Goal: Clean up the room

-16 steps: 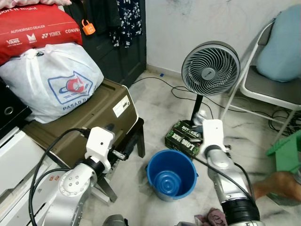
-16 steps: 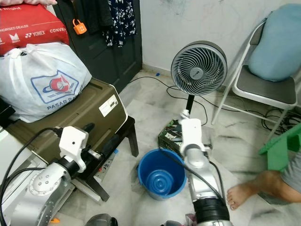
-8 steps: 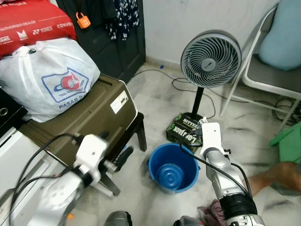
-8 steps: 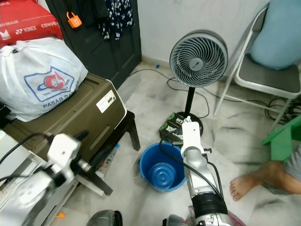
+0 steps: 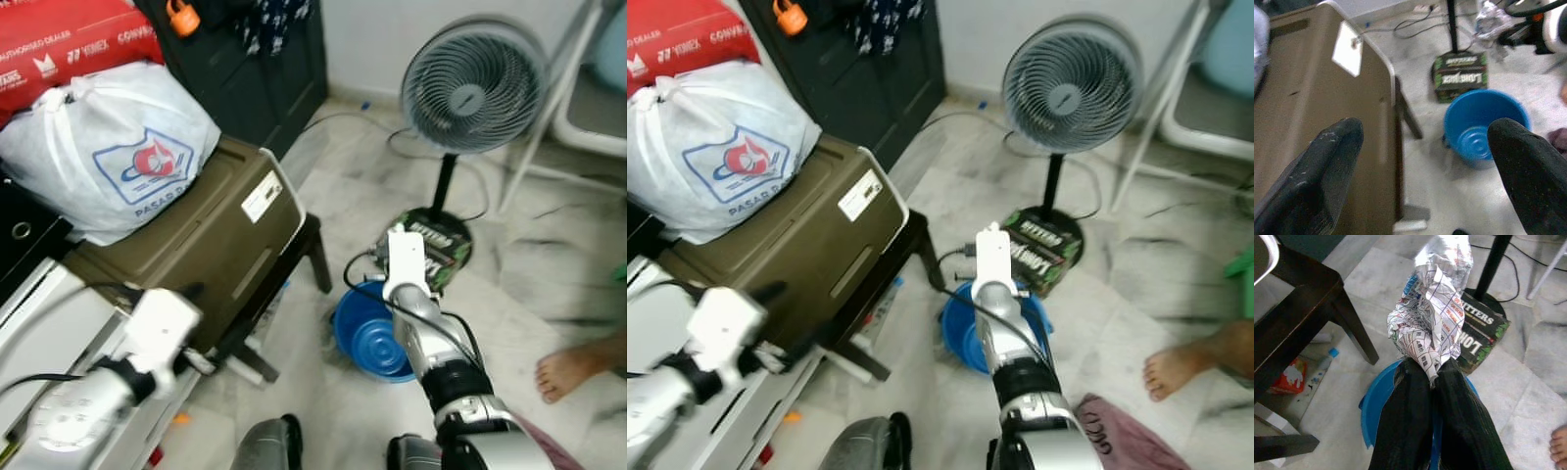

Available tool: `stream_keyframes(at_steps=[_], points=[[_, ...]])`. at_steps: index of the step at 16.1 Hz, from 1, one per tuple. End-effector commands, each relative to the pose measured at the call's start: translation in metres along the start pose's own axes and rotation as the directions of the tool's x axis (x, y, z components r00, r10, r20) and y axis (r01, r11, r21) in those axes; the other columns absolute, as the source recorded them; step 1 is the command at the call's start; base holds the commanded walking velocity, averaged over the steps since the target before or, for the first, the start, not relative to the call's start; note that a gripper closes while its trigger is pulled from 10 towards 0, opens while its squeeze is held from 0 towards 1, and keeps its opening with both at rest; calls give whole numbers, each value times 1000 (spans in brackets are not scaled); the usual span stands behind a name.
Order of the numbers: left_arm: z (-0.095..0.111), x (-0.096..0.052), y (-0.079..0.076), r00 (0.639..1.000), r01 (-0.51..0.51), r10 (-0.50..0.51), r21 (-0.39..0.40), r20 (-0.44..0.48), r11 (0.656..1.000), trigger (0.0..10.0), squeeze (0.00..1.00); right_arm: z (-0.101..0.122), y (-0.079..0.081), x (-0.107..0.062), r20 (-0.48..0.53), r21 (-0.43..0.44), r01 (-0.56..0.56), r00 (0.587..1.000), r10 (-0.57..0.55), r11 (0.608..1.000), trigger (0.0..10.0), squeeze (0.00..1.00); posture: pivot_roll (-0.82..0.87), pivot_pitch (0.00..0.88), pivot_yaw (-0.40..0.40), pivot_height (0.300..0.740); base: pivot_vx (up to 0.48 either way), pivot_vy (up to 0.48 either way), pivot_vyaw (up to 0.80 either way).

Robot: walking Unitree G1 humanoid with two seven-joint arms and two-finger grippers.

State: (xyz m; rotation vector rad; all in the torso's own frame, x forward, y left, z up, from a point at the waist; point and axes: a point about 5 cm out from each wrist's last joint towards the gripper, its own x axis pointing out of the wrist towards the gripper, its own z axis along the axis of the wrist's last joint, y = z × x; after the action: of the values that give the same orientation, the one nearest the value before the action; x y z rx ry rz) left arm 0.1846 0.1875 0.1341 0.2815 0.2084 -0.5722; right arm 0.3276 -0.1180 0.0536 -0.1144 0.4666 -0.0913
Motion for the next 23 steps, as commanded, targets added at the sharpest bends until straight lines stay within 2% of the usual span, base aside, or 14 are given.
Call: stream_keyframes(at_steps=[1, 4, 5, 9, 10, 11, 12, 13, 14, 23], points=[[0, -6, 0, 1000, 14, -14, 4, -26, 1000, 10000, 0, -4, 6, 1, -23, 22, -1, 1000, 1, 1000, 10000, 0, 265, 220, 201, 740, 0, 0, 0], [2, -12, -1, 999, 28, -28, 5, -42, 1000, 10000, 0, -10, -1, 3, -38, 51, 64, 997, -62, 997, 10000, 0, 276, 225, 204, 740, 0, 0, 0], [2, -13, 0, 998, 28, -28, 2, -47, 1000, 10000, 0, -14, -10, 4, -46, 54, 108, 993, -105, 993, 10000, 0, 275, 225, 204, 740, 0, 0, 0], [3, -13, -2, 998, 31, -31, -4, -53, 1000, 10000, 0, -19, -28, 4, -37, 57, 177, 984, -176, 982, 10000, 0, 273, 228, 205, 740, 0, 0, 0], [3, -12, -2, 998, 35, -35, -7, -53, 999, 10000, 0, -19, -31, 4, -35, 80, 179, 984, -177, 981, 10000, 0, 265, 231, 207, 740, 0, 0, 0], [3, -12, -2, 998, 39, -39, -8, -54, 999, 10000, 0, -18, -31, 4, -29, 82, 181, 983, -179, 980, 10000, 35, 261, 231, 208, 740, 0, 0, 0], [3, -13, -2, 997, 43, -43, -7, -57, 999, 10000, 0, -17, -31, 5, -24, 83, 182, 983, -181, 980, 10000, 482, 261, 230, 208, 740, 0, 0, 0], [2, -14, -2, 997, 44, -44, -6, -59, 999, 10000, 0, -16, -31, 5, -22, 86, 182, 983, -180, 980, 10000, 557, 261, 230, 208, 740, 0, 0, 0], [2, -14, 1, 997, 40, -40, -1, -63, 999, 10000, 0, -14, -30, 5, -14, 97, 177, 984, -176, 979, 10000, 1000, 266, 227, 208, 740, 0, 0, 0], [5, -11, 4, 998, 32, -32, 12, -45, 999, 10000, 0, -5, -26, 5, 47, 175, 155, 985, -166, 972, 10000, 1000, 262, 210, 215, 740, 0, 0, 0]])
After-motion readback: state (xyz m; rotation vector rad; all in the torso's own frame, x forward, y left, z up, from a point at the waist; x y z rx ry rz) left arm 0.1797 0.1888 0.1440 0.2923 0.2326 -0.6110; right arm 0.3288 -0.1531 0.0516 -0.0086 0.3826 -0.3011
